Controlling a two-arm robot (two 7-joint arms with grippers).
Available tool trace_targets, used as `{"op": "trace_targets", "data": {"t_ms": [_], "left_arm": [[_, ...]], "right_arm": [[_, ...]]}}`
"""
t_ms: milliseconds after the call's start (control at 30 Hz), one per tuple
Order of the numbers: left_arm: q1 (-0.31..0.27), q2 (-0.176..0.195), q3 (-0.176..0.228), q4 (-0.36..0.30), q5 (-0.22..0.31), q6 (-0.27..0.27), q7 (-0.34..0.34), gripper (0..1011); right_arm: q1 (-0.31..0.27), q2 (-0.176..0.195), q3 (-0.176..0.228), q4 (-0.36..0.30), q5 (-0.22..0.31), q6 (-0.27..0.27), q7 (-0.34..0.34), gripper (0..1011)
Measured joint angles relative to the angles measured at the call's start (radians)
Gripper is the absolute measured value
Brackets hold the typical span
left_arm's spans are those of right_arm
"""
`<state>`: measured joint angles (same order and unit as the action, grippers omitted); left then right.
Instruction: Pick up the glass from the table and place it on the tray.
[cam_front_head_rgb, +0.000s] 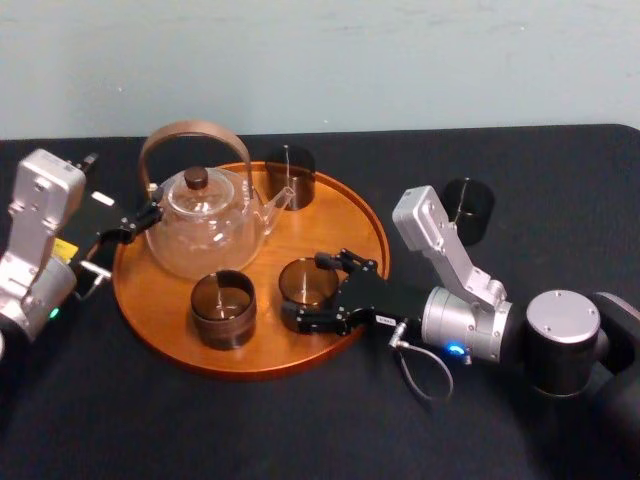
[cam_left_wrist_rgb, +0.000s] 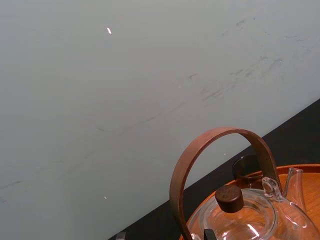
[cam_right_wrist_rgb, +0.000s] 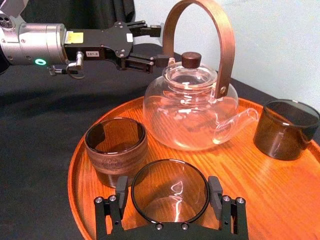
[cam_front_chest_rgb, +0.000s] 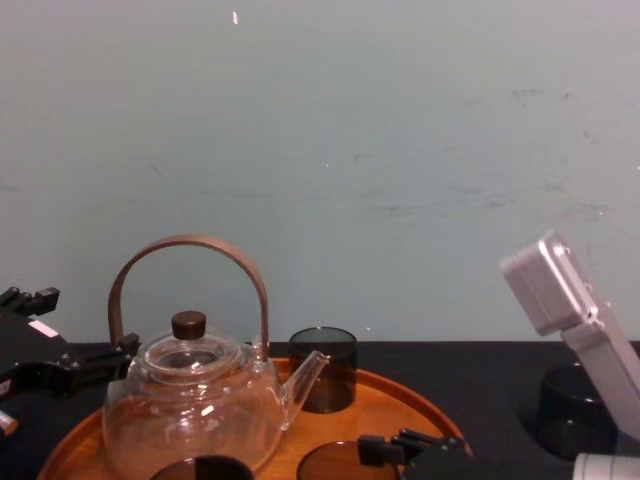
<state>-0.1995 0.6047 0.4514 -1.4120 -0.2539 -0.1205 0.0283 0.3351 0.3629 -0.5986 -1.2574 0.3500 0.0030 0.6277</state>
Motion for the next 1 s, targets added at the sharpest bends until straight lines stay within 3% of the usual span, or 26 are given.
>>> {"op": "trace_targets", "data": {"t_ms": [400,1000], "left_arm": [[0.0,0.0,0.0,0.0,0.0,0.0,0.0,1010],[0.0,0.0,0.0,0.0,0.0,0.0,0.0,1010]], "right_arm": [[-0.025,0.026,-0.003,-0.032,0.011,0.029,0.002,1002],[-0.069,0.074,0.002,-0.09,0.016,0.03,-0.005,1002]]}}
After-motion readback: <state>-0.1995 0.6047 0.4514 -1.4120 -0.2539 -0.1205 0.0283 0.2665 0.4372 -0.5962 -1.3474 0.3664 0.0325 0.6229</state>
